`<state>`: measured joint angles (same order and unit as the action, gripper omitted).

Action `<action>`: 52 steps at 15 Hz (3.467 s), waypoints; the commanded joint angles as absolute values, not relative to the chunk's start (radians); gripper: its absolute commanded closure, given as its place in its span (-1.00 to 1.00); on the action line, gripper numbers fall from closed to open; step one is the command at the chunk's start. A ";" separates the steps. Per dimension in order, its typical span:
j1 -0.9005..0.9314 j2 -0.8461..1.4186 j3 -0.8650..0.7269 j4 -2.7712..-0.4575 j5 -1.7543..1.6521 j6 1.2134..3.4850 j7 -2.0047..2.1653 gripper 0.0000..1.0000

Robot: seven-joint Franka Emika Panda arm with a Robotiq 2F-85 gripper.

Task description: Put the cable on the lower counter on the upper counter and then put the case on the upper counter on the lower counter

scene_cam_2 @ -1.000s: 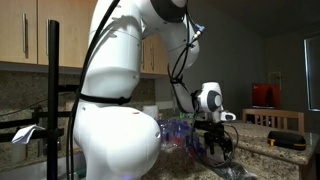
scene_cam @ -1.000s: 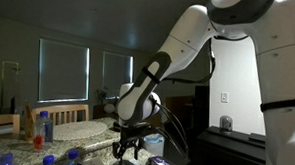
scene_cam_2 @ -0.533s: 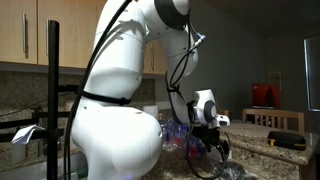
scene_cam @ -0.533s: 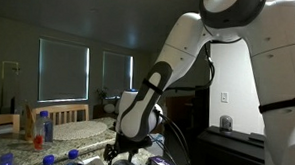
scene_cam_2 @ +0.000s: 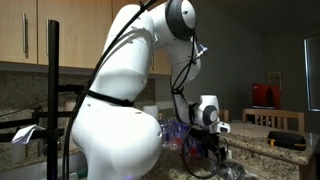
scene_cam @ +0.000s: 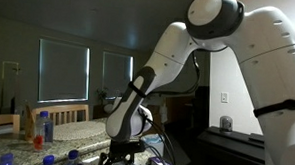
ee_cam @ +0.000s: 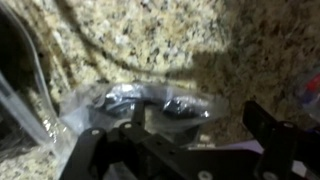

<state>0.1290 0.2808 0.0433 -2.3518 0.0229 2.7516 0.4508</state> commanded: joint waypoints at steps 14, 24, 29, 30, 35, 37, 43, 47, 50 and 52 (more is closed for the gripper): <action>0.188 0.439 -0.067 -2.062 -0.081 2.491 0.439 -1.00; 0.190 0.477 -0.043 -2.120 -0.071 2.544 0.406 -0.50; 0.180 0.476 -0.023 -2.128 -0.064 2.539 0.368 0.05; 0.179 0.474 -0.023 -2.128 -0.064 2.537 0.363 0.19; 0.160 0.472 -0.011 -2.133 -0.043 2.521 0.328 0.79; 0.149 0.470 -0.003 -2.138 -0.029 2.510 0.309 0.85; 0.137 0.395 -0.018 -2.161 -0.036 2.489 0.308 0.85; 0.135 0.289 -0.026 -2.170 -0.055 2.468 0.306 0.84; 0.116 0.214 -0.005 -2.159 -0.030 2.415 0.249 0.85; 0.108 0.175 0.003 -2.143 -0.019 2.369 0.215 0.85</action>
<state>0.1415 0.2653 -0.0240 -2.1207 -0.0477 2.4319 0.2951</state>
